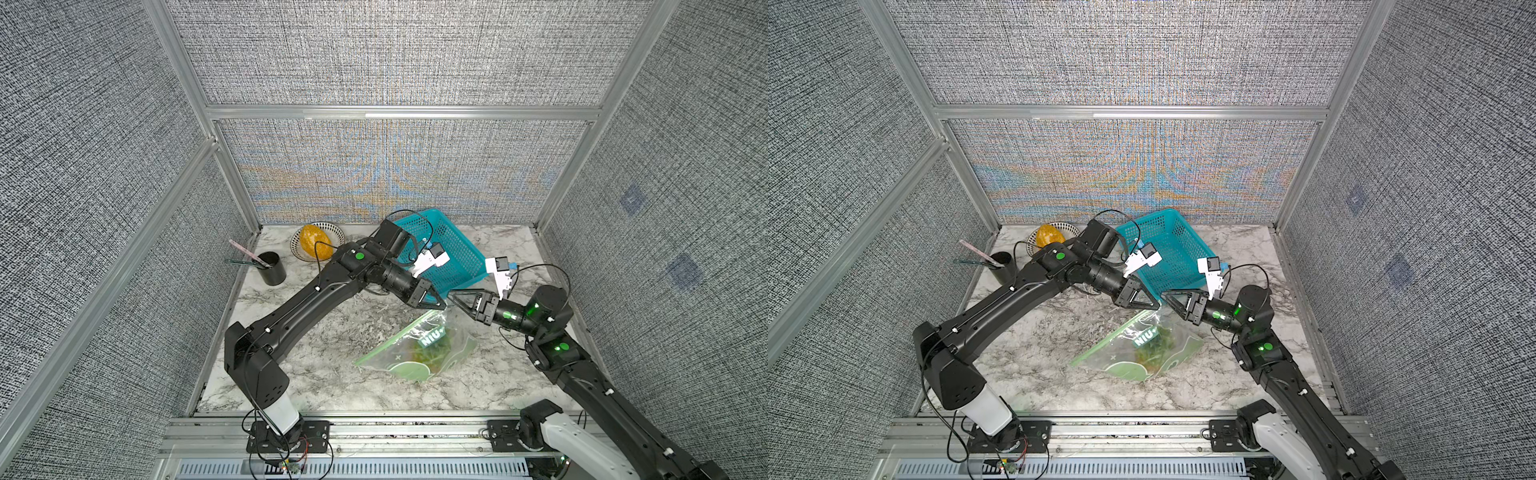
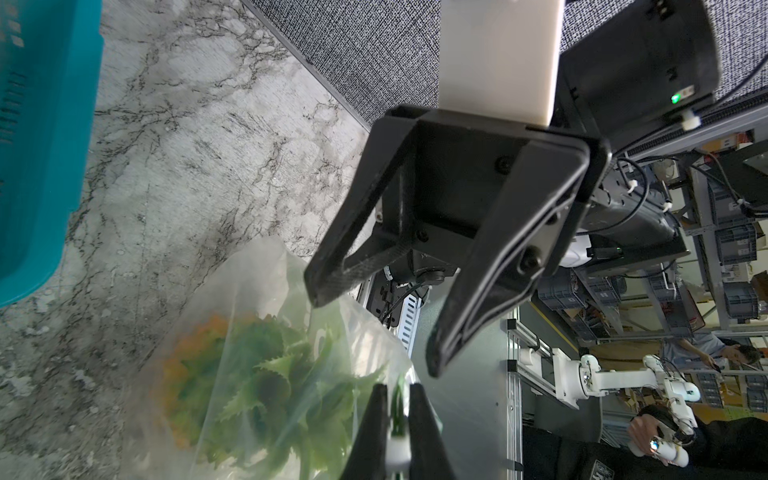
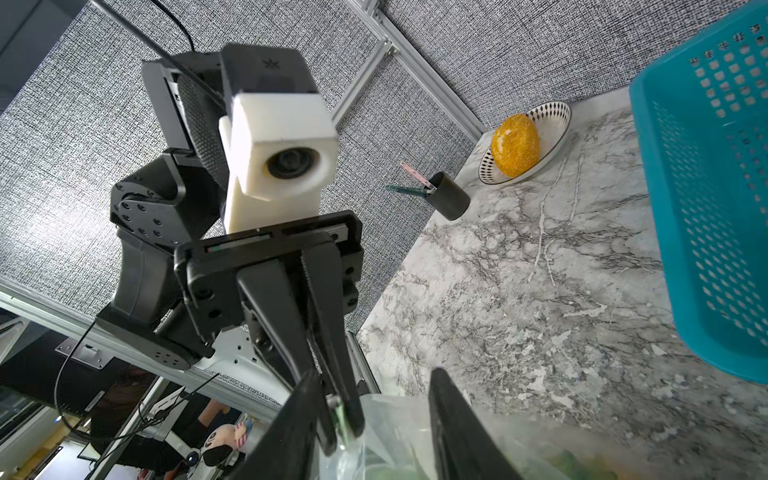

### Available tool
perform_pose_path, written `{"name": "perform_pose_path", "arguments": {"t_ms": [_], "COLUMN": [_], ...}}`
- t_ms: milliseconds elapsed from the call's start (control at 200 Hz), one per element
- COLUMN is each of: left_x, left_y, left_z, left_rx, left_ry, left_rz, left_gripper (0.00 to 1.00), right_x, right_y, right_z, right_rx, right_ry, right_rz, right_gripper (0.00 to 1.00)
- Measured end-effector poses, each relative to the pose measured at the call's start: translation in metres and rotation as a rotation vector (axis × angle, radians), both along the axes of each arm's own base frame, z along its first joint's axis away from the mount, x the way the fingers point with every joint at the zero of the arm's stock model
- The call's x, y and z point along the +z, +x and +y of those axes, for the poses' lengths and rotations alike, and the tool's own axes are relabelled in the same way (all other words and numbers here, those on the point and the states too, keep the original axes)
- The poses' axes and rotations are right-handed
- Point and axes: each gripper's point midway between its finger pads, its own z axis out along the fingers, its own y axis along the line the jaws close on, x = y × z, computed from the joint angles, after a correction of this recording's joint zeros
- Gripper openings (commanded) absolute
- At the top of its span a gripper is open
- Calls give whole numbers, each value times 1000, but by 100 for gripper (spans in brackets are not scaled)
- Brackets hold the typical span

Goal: Open the zip-top bag and take out the pineapple
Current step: Unzip the zipper on the zipper food storage bag.

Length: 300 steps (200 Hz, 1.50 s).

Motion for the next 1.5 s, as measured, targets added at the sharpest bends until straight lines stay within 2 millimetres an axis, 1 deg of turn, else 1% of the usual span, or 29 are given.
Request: {"name": "perform_pose_path", "arguments": {"t_ms": [215,355,445,571,751,841,946,1116,1176,1306,1501], "left_x": [0,1,1,0,-1,-2,-3,-5,-5,-4,-3], "left_y": [-1,-1,-1,0,0,0,0,1,1,1,1], "left_z": [0,0,0,0,1,1,2,3,3,3,2], "left_rx": [-2,-3,-3,-1,3,4,8,13,13,10,9], "left_ry": [-2,-2,-2,0,7,12,19,24,25,22,16], "left_rz": [3,5,6,4,5,7,9,11,11,12,12], "left_gripper": [4,4,4,4,4,7,14,17,19,33,34], "right_x": [-4,-8,-7,-5,-3,-3,-5,-8,-8,-10,-13], "right_y": [-4,-4,-4,-6,-8,-9,-8,-6,-6,-4,-2], "right_z": [9,12,13,14,15,16,18,19,19,19,18], "right_rx": [40,51,55,61,74,84,87,91,90,85,75], "right_ry": [0,-1,4,9,14,17,14,10,9,5,0], "right_rz": [11,23,13,2,-13,-14,-9,0,1,9,15], "right_gripper": [40,35,27,21,6,0,0,0,0,0,0]}}
